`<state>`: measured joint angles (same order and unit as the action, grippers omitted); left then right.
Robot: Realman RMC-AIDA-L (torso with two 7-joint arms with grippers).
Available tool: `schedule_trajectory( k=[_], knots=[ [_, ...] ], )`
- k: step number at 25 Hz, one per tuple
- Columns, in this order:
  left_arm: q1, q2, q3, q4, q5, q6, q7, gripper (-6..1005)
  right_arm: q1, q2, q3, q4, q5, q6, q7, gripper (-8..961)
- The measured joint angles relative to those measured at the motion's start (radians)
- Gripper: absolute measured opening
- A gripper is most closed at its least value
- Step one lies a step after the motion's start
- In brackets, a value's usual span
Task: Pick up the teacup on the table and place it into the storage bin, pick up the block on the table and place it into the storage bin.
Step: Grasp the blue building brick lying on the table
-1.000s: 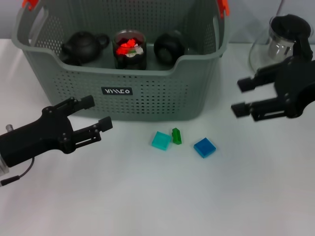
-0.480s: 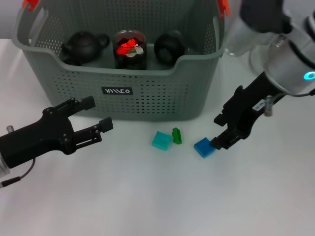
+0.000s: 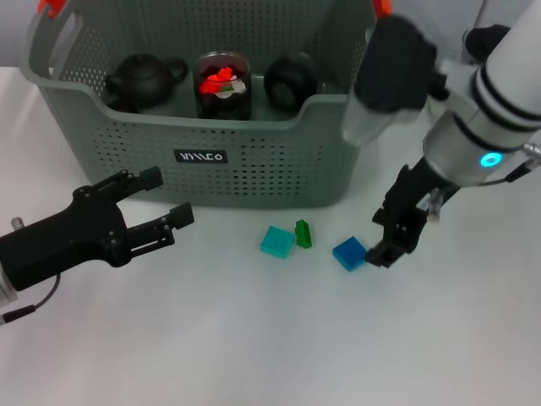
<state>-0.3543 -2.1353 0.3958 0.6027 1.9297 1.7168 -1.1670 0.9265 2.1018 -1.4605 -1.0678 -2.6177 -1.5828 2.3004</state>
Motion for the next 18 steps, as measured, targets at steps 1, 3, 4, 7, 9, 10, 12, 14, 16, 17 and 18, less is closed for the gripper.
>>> schedule_trajectory(
  k=[1, 3, 4, 7, 9, 10, 12, 14, 16, 17, 18],
  knots=[
    [0.0, 0.0, 0.0, 0.0, 0.0, 0.0, 0.0, 830, -0.003, 0.001, -0.018, 0.006, 0.0, 0.009, -0.014, 627],
    [-0.002, 0.0, 0.0, 0.0, 0.0, 0.0, 0.001, 830, -0.006, 0.002, -0.037, 0.014, 0.0, 0.033, -0.032, 627],
    [-0.002, 0.0, 0.0, 0.0, 0.0, 0.0, 0.001, 830, -0.007, 0.002, -0.041, 0.019, 0.001, 0.045, -0.039, 627],
    [-0.003, 0.0, 0.0, 0.0, 0.0, 0.0, 0.001, 830, 0.002, 0.002, -0.041, 0.053, 0.007, 0.07, -0.04, 627],
    [-0.003, 0.0, 0.0, 0.0, 0.0, -0.001, 0.001, 830, 0.014, 0.003, -0.04, 0.091, 0.014, 0.092, -0.036, 627],
    [-0.003, 0.0, 0.0, 0.0, 0.0, -0.002, 0.001, 830, 0.02, 0.003, -0.04, 0.112, 0.019, 0.104, -0.033, 626],
    [-0.003, 0.0, 0.0, 0.0, 0.0, -0.007, 0.001, 830, 0.032, 0.004, -0.041, 0.155, 0.035, 0.133, -0.032, 626],
    [-0.003, -0.001, 0.0, 0.0, 0.0, -0.011, 0.001, 830, 0.048, 0.004, -0.037, 0.21, 0.05, 0.166, -0.029, 626],
    [-0.004, -0.002, 0.0, 0.0, 0.0, -0.012, 0.0, 830, 0.061, 0.003, -0.033, 0.252, 0.055, 0.199, -0.018, 626],
    [-0.005, -0.002, 0.0, -0.001, 0.0, -0.012, 0.0, 830, 0.068, 0.003, -0.032, 0.271, 0.056, 0.219, -0.006, 626],
    [-0.005, -0.002, 0.0, -0.003, 0.0, -0.012, 0.0, 830, 0.073, 0.003, -0.032, 0.285, 0.056, 0.237, 0.012, 626]
  ],
)
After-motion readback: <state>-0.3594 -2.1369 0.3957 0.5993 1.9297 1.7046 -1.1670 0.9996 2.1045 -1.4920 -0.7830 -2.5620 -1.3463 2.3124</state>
